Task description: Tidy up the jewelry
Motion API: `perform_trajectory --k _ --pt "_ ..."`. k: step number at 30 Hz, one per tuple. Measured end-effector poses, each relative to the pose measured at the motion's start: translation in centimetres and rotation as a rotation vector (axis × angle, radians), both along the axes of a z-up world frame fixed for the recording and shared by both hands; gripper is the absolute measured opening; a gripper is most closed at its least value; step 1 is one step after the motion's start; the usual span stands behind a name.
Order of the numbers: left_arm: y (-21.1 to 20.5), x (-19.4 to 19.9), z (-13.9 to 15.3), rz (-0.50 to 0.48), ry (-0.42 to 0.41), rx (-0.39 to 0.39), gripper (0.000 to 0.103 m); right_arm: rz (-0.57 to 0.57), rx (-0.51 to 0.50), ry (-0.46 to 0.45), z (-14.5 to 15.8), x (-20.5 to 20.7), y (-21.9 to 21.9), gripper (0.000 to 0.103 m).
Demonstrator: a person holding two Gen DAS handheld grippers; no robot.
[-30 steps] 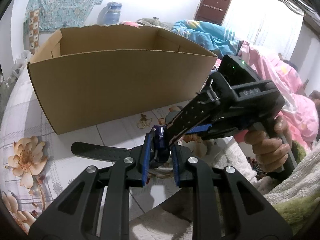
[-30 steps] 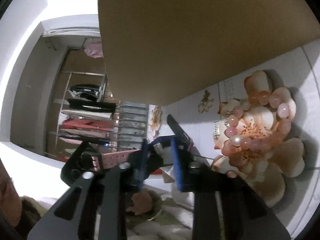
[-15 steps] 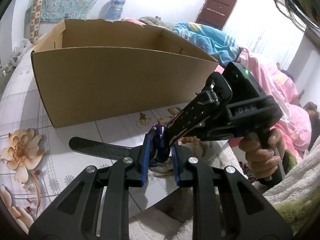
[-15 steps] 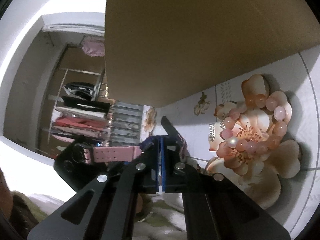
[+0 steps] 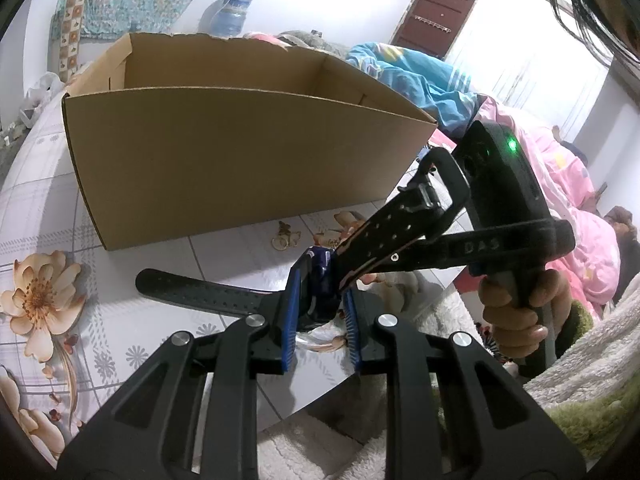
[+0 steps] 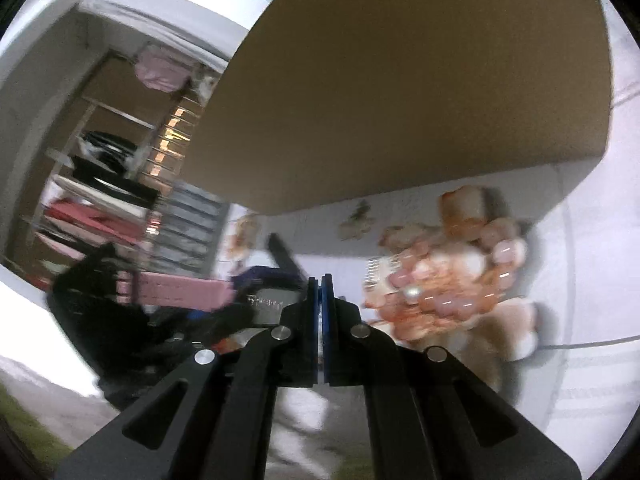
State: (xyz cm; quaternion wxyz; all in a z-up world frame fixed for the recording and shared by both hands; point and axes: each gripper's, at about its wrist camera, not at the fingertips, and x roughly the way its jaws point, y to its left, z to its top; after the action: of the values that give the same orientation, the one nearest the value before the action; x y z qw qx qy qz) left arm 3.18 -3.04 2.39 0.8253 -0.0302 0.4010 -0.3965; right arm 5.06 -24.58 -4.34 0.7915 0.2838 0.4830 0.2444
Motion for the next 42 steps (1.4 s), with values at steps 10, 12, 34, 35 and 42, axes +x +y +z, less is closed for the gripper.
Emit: perform_trajectory --k 10,12,34,35,42 --pt "0.1 -0.1 -0.1 0.001 -0.005 0.004 0.020 -0.077 -0.108 -0.038 1.2 -0.7 -2.5 0.002" --pt "0.1 -0.2 0.0 -0.001 -0.009 0.009 0.020 -0.086 -0.095 -0.031 1.2 -0.8 -3.3 0.003" --pt "-3.1 -1.4 -0.1 -0.029 -0.129 0.099 0.025 0.065 0.274 -0.187 5.0 -6.8 -6.2 0.051" --pt "-3.2 -1.4 -0.2 -0.029 -0.130 0.098 0.025 0.068 0.277 -0.184 5.1 -7.0 -6.0 0.055" --pt "-3.5 -2.0 -0.5 -0.026 -0.169 0.099 0.026 0.014 0.245 -0.076 4.1 -4.8 -4.2 0.055"
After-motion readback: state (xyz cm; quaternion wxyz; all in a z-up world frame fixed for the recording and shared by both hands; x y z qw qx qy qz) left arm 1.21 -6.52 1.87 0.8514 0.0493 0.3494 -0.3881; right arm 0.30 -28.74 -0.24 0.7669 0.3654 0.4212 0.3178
